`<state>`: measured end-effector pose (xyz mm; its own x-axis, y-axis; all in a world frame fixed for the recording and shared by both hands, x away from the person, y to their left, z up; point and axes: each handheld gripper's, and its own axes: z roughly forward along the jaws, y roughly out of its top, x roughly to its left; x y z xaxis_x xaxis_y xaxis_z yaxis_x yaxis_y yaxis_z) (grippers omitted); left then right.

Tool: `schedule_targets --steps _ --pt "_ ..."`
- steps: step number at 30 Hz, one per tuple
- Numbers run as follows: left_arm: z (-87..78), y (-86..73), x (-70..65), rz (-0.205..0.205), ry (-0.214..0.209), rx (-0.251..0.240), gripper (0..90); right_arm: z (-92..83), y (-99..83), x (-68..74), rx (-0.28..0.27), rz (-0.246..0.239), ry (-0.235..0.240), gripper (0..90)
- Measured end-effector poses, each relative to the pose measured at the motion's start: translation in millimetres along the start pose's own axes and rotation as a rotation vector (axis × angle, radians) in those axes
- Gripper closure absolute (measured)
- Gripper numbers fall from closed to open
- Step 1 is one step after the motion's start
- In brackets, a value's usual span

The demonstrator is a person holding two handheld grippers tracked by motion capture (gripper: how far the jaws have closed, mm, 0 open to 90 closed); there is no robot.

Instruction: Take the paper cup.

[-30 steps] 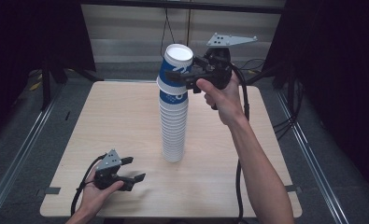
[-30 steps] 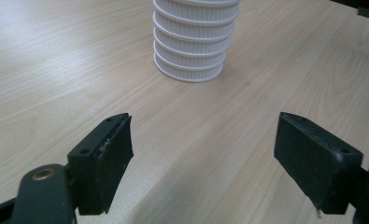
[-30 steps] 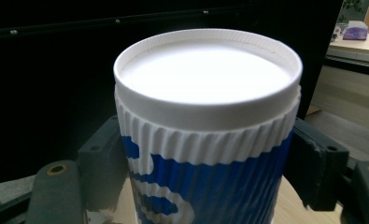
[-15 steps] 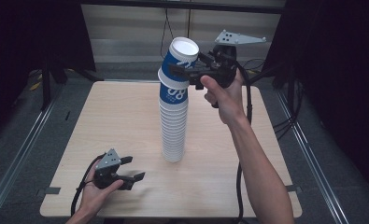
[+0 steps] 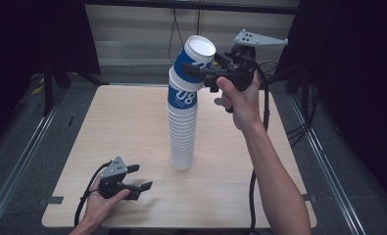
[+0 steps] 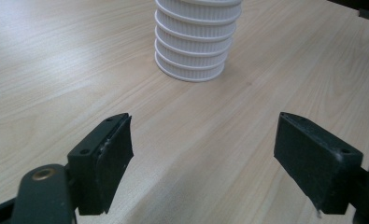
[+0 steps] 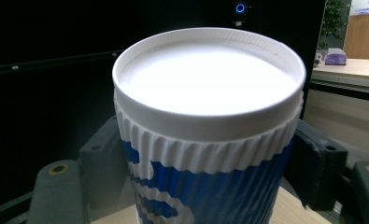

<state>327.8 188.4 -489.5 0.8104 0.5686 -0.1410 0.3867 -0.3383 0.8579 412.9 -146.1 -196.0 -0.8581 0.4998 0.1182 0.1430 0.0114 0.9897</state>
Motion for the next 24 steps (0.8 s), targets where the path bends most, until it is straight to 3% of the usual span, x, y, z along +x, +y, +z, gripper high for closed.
schedule_targets --steps 17,24 --pt "2.2 0.4 -0.7 0.003 -0.001 0.005 19.4 -30.3 2.9 -6.4 -0.034 0.014 -0.041 25.2" --pt "2.9 0.1 -1.1 -0.003 -0.003 0.005 19.4 -50.3 -9.6 -5.9 -0.041 0.021 -0.061 25.3"
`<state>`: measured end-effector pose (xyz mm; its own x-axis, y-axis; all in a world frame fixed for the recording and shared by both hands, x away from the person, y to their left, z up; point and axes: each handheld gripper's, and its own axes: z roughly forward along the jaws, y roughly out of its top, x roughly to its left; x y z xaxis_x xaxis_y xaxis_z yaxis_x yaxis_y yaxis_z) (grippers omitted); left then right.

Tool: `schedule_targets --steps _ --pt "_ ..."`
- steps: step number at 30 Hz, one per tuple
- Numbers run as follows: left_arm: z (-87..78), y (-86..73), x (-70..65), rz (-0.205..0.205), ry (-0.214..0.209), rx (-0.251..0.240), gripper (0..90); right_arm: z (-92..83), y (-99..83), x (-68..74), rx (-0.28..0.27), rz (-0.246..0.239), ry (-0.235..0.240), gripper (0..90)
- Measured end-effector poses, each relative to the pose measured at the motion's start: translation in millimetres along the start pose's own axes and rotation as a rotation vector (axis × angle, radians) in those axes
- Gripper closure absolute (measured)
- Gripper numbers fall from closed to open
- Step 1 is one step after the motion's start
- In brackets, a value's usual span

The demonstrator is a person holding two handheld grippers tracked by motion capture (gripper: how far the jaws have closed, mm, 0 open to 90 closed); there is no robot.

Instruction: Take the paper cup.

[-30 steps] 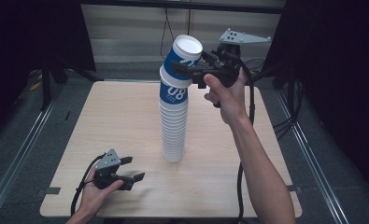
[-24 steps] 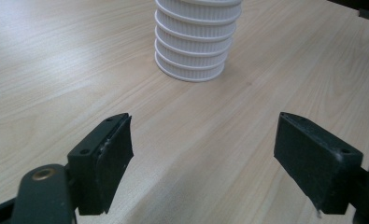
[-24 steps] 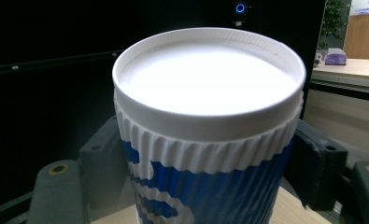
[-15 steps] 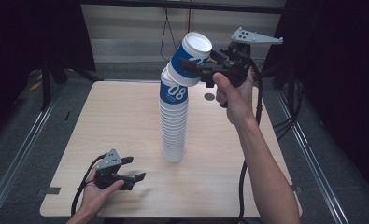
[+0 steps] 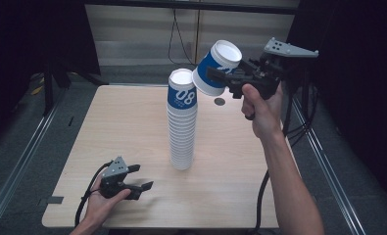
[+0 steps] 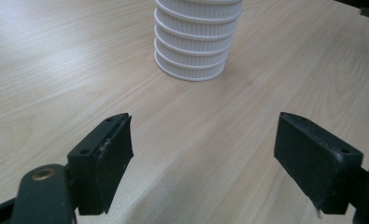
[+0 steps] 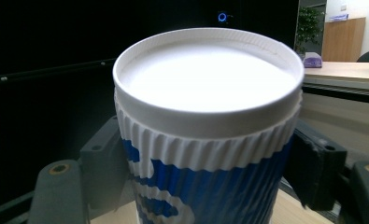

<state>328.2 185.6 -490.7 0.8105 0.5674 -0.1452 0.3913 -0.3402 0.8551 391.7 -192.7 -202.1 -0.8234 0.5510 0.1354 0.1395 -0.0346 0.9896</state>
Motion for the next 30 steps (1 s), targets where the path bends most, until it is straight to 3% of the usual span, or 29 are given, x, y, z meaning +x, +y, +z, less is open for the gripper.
schedule_targets --steps 10,13,15,25,30 --pt "2.4 1.1 1.6 0.014 -0.002 0.008 19.4 -23.1 -13.7 -0.2 0.025 0.0 -0.036 25.5" --pt "2.9 1.2 0.2 0.019 -0.004 0.007 19.4 -24.5 -18.2 -0.7 0.039 0.002 -0.043 25.6" --pt "1.5 2.7 -1.1 0.048 -0.003 0.008 21.5 -23.9 -25.9 -2.0 0.062 0.005 -0.046 25.6" --pt "4.2 2.8 -0.7 0.02 -0.024 -0.004 22.2 -23.7 -46.2 2.2 0.097 0.009 -0.038 25.6" --pt "5.9 7.3 -0.5 0.028 -0.041 -0.019 19.4 -25.8 -56.7 -0.4 0.109 0.023 -0.04 25.6"
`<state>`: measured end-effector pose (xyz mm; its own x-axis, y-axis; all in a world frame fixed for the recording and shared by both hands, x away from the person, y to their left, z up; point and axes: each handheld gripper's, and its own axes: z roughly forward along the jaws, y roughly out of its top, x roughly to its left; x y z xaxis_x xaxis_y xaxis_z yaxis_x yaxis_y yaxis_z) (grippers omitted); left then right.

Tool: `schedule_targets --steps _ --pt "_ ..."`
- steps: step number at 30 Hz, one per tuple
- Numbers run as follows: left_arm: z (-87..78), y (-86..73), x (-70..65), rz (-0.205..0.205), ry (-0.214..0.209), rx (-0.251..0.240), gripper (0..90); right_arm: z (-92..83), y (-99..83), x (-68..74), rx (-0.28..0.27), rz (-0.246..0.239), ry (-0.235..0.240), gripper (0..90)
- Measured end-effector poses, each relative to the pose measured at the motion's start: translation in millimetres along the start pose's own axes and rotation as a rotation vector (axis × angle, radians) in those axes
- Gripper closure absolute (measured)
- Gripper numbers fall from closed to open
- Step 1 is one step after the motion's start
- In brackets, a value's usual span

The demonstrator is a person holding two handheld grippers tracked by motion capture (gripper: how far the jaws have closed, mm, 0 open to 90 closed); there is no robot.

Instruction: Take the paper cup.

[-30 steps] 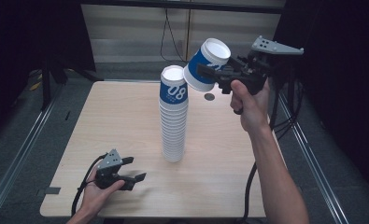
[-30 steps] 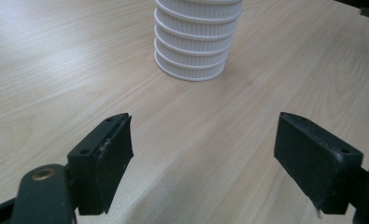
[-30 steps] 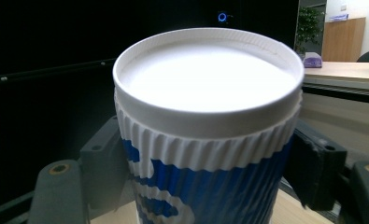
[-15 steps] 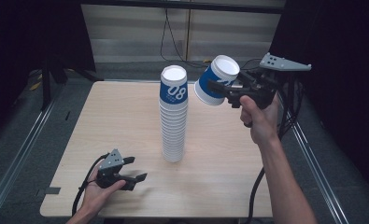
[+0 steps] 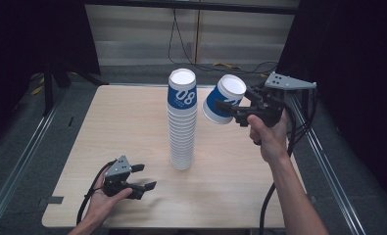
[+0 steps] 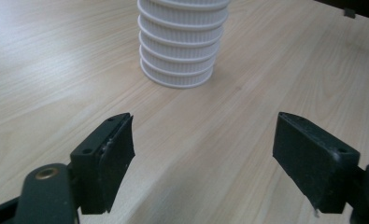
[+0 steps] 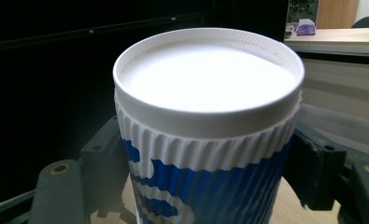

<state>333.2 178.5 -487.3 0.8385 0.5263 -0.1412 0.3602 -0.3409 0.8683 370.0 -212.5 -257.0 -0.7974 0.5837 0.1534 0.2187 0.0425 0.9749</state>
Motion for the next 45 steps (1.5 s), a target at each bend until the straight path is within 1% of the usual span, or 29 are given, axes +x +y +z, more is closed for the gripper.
schedule_targets --steps 1,3,4,5,6,8,9,12,15,17,18,20,21,24,25,26,27,30,31,32,33,34,36,37,39,40,41,44,45 --pt "0.0 0.0 0.0 0.0 0.0 0.0 18.3 0.0 0.0 0.0 0.0 0.0 0.0 25.6" --pt "-0.8 1.8 0.3 -0.018 -0.009 -0.041 17.9 0.7 -5.6 -1.3 0.016 0.006 -0.004 25.6" --pt "-1.1 2.7 0.5 -0.022 -0.01 -0.049 17.8 2.0 -12.6 -2.4 0.029 0.015 -0.006 25.6" --pt "-1.2 3.4 0.6 -0.025 -0.018 -0.053 17.8 2.0 -12.6 -2.4 0.029 0.015 -0.006 25.6" --pt "-1.0 5.9 -0.1 -0.022 -0.045 -0.053 17.7 3.3 -19.5 -3.5 0.038 0.019 -0.004 25.5" --pt "-1.3 7.3 -1.6 -0.026 -0.052 -0.044 17.7 3.7 -22.4 -3.8 0.043 0.018 -0.004 25.5" --pt "-1.4 10.4 -4.8 -0.027 -0.078 -0.035 18.6 3.9 -27.5 -3.8 0.058 0.019 -0.001 25.5" --pt "-0.4 12.9 -5.8 -0.025 -0.096 -0.053 18.7 5.3 -33.9 -2.9 0.07 0.025 0.005 25.5" --pt "1.0 14.0 -6.1 -0.032 -0.103 -0.048 18.7 7.3 -38.8 -1.4 0.08 0.024 0.013 25.5" --pt "1.9 15.8 -6.3 -0.019 -0.114 -0.043 18.7 8.6 -43.9 0.4 0.081 0.022 0.034 25.4" --pt "3.5 17.3 -7.1 -0.012 -0.108 -0.037 18.7 11.0 -49.5 2.4 0.083 0.025 0.053 25.4" --pt "4.5 18.4 -7.6 -0.003 -0.096 -0.034 17.9 12.8 -52.1 3.3 0.092 0.025 0.058 25.4" --pt "5.9 19.5 -8.0 -0.002 -0.1 -0.039 16.4 15.7 -56.6 5.3 0.107 0.026 0.071 25.5" --pt "9.5 26.5 -8.2 -0.005 -0.124 -0.036 16.4 17.6 -59.8 7.0 0.117 0.025 0.073 25.4" --pt "10.3 29.8 -9.0 -0.001 -0.126 -0.045 16.3 18.3 -62.2 8.4 0.116 0.033 0.088 25.4" --pt "11.3 36.3 -10.8 0.007 -0.128 -0.06 16.4 17.9 -65.3 11.3 0.115 0.026 0.103 25.5" --pt "11.3 36.3 -10.8 0.007 -0.128 -0.06 16.4 17.9 -65.3 11.3 0.115 0.026 0.103 25.5" --pt "13.2 46.0 -13.3 0.011 -0.169 -0.067 16.9 18.0 -70.4 15.2 0.132 0.022 0.109 25.6" --pt "15.1 50.1 -16.1 0.02 -0.175 -0.079 17.5 19.5 -76.7 17.1 0.142 0.028 0.117 25.6" --pt "15.1 50.1 -16.1 0.02 -0.175 -0.079 17.5 19.5 -76.7 17.1 0.142 0.028 0.117 25.6" --pt "17.6 53.2 -18.2 0.037 -0.187 -0.071 17.5 22.6 -84.9 18.4 0.161 0.033 0.122 25.6" --pt "17.6 53.2 -18.2 0.037 -0.187 -0.071 17.6 22.6 -84.9 18.4 0.161 0.033 0.122 25.6" --pt "20.1 54.8 -19.6 0.043 -0.191 -0.072 17.6 28.2 -95.6 17.3 0.17 0.053 0.124 25.6" --pt "21.5 55.0 -20.0 0.045 -0.194 -0.075 17.6 28.2 -95.6 17.3 0.17 0.053 0.124 25.6" --pt "24.0 54.1 -20.9 0.047 -0.193 -0.079 17.4 34.4 -105.0 18.3 0.191 0.058 0.132 25.6" --pt "25.7 52.8 -21.6 0.036 -0.207 -0.082 17.4 35.8 -106.8 18.8 0.195 0.06 0.135 25.6" --pt "26.2 52.4 -22.2 0.044 -0.207 -0.072 17.4 37.9 -109.4 19.3 0.199 0.061 0.141 25.6" --pt "26.2 51.3 -24.2 0.054 -0.206 -0.079 16.9 39.9 -111.6 20.1 0.195 0.062 0.146 25.6" --pt "25.0 49.5 -26.4 0.061 -0.221 -0.088 16.3 41.6 -113.0 20.8 0.193 0.062 0.152 25.7"
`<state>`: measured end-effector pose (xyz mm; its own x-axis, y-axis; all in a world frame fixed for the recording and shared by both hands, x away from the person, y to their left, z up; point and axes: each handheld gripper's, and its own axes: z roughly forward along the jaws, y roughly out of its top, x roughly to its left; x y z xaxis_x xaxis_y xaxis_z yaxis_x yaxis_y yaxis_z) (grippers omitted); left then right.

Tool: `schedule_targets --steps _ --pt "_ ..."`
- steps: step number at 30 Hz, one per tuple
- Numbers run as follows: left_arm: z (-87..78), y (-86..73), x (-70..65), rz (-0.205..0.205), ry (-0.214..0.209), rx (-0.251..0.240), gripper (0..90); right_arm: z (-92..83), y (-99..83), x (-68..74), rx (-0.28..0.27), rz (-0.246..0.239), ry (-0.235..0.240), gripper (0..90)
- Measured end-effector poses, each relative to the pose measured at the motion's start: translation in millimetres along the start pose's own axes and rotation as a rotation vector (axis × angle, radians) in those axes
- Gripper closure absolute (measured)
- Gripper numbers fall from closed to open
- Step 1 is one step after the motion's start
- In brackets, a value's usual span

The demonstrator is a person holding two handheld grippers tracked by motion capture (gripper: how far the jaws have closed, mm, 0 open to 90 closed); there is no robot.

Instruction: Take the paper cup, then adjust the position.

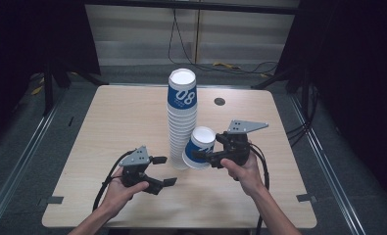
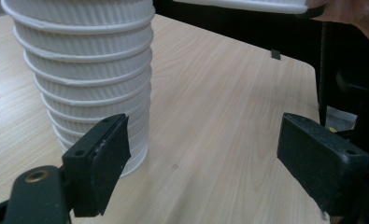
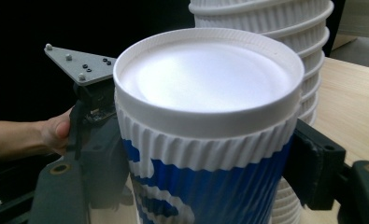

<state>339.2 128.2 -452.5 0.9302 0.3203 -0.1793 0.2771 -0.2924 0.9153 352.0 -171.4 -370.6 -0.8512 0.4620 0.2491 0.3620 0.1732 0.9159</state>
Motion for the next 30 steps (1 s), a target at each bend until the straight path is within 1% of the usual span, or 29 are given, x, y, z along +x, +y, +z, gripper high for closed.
schedule_targets --steps 2,3,4,5,6,8,9,10,11,12,13,16,18,20,21,22,23,24,25,26,27,29,30 --pt "-1.0 -1.3 -2.4 0.0 -0.032 -0.026 15.6 2.8 -0.9 0.3 0.005 0.001 0.01 25.7" --pt "-1.0 -1.3 -2.4 0.0 -0.032 -0.026 15.8 2.8 -0.9 0.3 0.005 0.001 0.01 25.7" --pt "-1.1 -1.0 -6.1 0.012 -0.027 -0.038 15.8 7.1 -3.1 1.9 0.004 0.005 0.025 25.8" --pt "-1.1 -1.0 -6.1 0.012 -0.027 -0.038 15.7 7.1 -3.1 1.9 0.004 0.005 0.025 25.8" --pt "-0.1 -0.6 -7.2 0.01 -0.046 -0.047 15.8 11.8 -5.7 4.4 0.021 -0.004 0.038 25.8" --pt "0.4 -0.1 -8.1 0.009 -0.043 -0.054 15.7 14.0 -7.4 5.4 0.024 -0.007 0.043 25.8" --pt "0.5 0.4 -9.9 0.002 -0.047 -0.07 15.7 17.2 -10.2 7.3 0.037 -0.006 0.051 25.8" --pt "0.5 0.4 -9.9 0.002 -0.047 -0.07 15.7 18.5 -11.5 8.2 0.038 -0.007 0.056 25.8" --pt "-0.2 1.3 -11.4 0.017 -0.036 -0.068 15.7 19.8 -13.1 8.7 0.035 -0.003 0.06 25.8" --pt "-0.2 1.3 -11.4 0.017 -0.036 -0.068 15.7 19.8 -13.1 8.7 0.035 -0.003 0.06 25.8" --pt "0.0 1.0 -12.2 0.012 -0.045 -0.077 15.8 21.9 -16.5 9.6 0.037 0.0 0.066 25.8" --pt "0.4 0.7 -12.4 0.006 -0.047 -0.082 15.7 23.9 -20.8 10.9 0.043 0.007 0.079 25.8" --pt "0.5 0.8 -12.5 0.0 -0.05 -0.087 15.6 24.3 -22.2 12.1 0.052 0.007 0.082 25.8" --pt "-0.3 1.0 -12.5 -0.001 -0.064 -0.093 15.6 24.6 -23.0 12.7 0.049 0.009 0.087 25.8" --pt "-0.1 1.1 -13.4 -0.002 -0.064 -0.097 15.6 24.9 -23.3 12.8 0.049 0.012 0.091 25.9" --pt "-0.1 1.1 -13.4 -0.002 -0.064 -0.097 15.7 24.9 -23.3 12.8 0.049 0.012 0.091 25.9" --pt "0.4 1.0 -12.2 0.0 -0.073 -0.094 15.6 26.9 -24.5 13.6 0.049 0.011 0.096 25.8" --pt "1.3 0.8 -11.7 -0.01 -0.069 -0.092 15.6 28.4 -25.5 13.8 0.049 0.013 0.104 25.8" --pt "1.3 0.8 -11.7 -0.01 -0.069 -0.092 15.6 29.4 -26.1 14.1 0.049 0.019 0.11 25.8" --pt "1.6 0.8 -10.8 -0.005 -0.073 -0.091 15.6 29.4 -26.1 14.1 0.049 0.019 0.11 25.8" --pt "1.7 2.1 -10.3 0.0 -0.058 -0.086 15.6 30.6 -26.9 14.4 0.048 0.026 0.116 25.8" --pt "0.1 3.5 -8.7 0.011 -0.069 -0.093 15.5 32.6 -27.9 16.3 0.047 0.028 0.123 25.8" --pt "-0.7 3.8 -8.0 0.005 -0.074 -0.096 15.5 32.6 -27.9 16.3 0.047 0.028 0.123 25.8"
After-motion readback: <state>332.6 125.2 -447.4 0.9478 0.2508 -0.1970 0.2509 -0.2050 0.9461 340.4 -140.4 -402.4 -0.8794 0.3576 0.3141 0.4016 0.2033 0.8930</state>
